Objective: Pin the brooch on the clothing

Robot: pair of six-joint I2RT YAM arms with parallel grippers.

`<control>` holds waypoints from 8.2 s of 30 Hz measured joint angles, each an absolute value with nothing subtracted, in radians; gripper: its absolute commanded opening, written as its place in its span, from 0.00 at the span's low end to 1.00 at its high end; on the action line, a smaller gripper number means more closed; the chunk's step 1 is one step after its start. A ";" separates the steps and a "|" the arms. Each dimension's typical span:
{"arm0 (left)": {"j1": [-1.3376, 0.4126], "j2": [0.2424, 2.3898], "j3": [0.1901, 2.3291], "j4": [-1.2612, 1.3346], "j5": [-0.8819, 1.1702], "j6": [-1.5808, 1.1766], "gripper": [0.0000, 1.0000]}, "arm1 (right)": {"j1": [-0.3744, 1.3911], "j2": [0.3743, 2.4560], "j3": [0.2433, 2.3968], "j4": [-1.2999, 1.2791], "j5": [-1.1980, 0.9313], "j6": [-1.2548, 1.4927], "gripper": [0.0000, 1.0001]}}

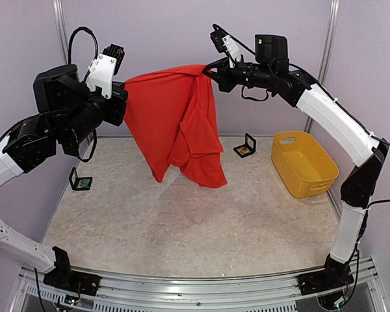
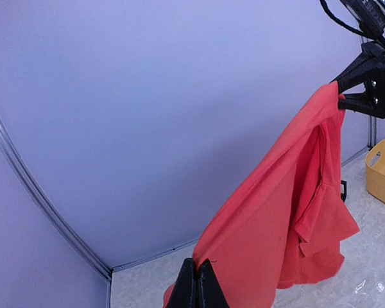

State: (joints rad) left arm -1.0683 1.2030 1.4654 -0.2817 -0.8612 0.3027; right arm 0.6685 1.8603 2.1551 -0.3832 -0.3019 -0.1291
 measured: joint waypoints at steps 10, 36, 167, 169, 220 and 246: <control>-1.060 1.163 1.359 -0.261 -0.812 0.294 0.00 | 0.659 1.783 2.043 -0.459 -0.361 -0.234 0.00; -1.053 1.106 0.866 -0.372 -0.614 -0.170 0.00 | 0.753 2.327 2.134 -0.725 -0.168 -0.051 0.44; -1.587 1.360 0.925 -1.035 -0.441 -1.098 0.00 | 0.435 1.273 0.844 -0.838 -0.489 0.287 0.00; -1.613 1.393 0.922 -1.049 -0.417 -1.135 0.00 | 0.435 1.271 0.844 -0.877 -0.468 0.290 0.00; -0.839 1.225 0.531 -0.244 -0.454 -0.700 0.44 | 0.983 1.452 0.733 -0.689 -0.112 0.579 0.14; -0.772 1.305 0.487 -0.148 -0.453 -0.619 0.47 | 0.985 1.467 1.002 -1.052 -0.474 0.322 0.52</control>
State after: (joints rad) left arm -0.7719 1.3052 0.4873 -0.1482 -0.4526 -0.6189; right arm 0.9848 1.4673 1.0019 -1.0523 -0.4744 0.3218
